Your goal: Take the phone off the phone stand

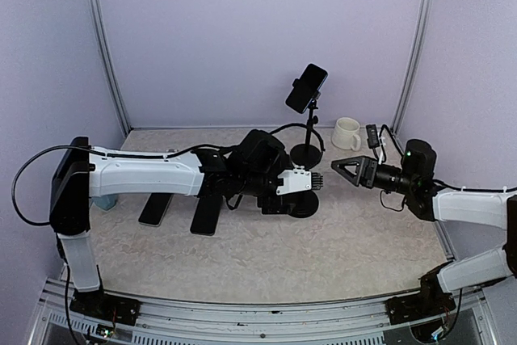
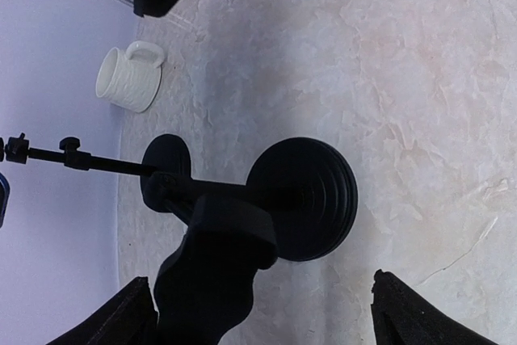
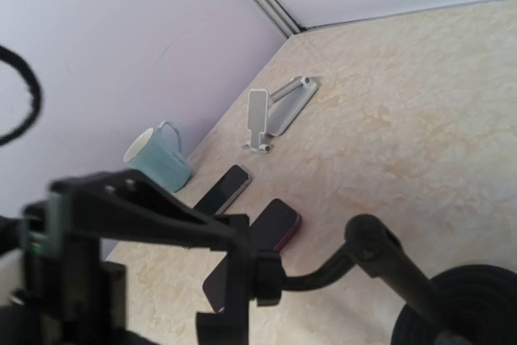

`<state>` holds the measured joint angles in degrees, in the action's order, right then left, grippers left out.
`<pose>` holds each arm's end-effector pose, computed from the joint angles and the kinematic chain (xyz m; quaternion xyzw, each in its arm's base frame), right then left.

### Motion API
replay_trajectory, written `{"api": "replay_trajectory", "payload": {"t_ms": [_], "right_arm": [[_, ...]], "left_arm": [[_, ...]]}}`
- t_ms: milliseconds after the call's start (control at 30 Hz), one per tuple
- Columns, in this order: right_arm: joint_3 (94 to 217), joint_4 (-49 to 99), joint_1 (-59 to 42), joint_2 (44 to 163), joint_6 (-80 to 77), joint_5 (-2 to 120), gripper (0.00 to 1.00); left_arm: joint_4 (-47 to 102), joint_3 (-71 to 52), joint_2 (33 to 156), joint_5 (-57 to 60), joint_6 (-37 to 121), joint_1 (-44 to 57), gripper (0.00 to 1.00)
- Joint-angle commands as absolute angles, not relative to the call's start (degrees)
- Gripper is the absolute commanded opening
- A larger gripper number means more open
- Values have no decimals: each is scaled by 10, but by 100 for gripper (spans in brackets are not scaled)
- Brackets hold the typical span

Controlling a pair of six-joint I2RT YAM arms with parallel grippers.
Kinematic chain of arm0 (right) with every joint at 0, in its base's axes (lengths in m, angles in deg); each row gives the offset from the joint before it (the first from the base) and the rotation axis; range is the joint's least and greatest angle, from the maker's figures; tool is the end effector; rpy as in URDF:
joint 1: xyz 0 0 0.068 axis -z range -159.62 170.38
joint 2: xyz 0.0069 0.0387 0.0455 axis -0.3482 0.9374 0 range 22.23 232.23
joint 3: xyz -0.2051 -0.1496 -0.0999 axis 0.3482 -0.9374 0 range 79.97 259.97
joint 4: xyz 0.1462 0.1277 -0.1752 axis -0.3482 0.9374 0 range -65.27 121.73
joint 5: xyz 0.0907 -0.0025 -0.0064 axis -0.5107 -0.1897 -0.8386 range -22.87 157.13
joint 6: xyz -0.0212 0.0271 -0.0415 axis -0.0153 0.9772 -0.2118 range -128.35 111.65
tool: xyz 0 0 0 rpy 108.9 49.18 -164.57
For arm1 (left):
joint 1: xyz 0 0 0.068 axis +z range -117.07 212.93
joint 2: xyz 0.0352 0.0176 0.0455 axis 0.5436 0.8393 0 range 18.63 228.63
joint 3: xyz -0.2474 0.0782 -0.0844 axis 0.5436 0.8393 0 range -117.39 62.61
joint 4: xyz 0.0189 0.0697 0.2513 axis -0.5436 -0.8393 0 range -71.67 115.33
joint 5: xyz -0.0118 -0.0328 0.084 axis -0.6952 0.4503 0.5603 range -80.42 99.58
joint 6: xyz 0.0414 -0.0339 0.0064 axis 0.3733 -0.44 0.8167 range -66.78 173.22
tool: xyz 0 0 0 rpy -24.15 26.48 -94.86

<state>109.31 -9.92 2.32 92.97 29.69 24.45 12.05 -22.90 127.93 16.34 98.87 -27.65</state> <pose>0.2358 0.1022 0.2339 -0.1173 0.7276 0.5310 0.4181 0.2211 -0.3838 0.2529 0.6990 0.5574 -0.0055 0.4480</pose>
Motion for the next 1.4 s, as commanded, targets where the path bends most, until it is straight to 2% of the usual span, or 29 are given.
{"api": "replay_trajectory", "payload": {"t_ms": [0, 133, 333, 600, 767, 1067, 1367], "right_arm": [[1081, -110, 37, 913, 301, 222, 95], [1079, -110, 43, 906, 302, 220, 95], [1078, -100, 51, 898, 299, 215, 95], [1078, -96, 59, 898, 296, 210, 95], [1077, -105, 59, 903, 300, 205, 94], [1082, -109, 60, 910, 300, 201, 93], [1084, -116, 59, 922, 301, 197, 93]], "left_arm": [[145, -242, 1301, 214, 1039, -280, 89], [167, -248, 1320, 242, 1068, -279, 86], [166, -279, 1342, 239, 1079, -273, 74], [170, -279, 1322, 236, 1076, -267, 36], [185, -262, 1297, 263, 1076, -250, 23], [218, -212, 1243, 340, 1079, -200, 17], [215, -187, 1216, 404, 1060, -112, 16]]}}
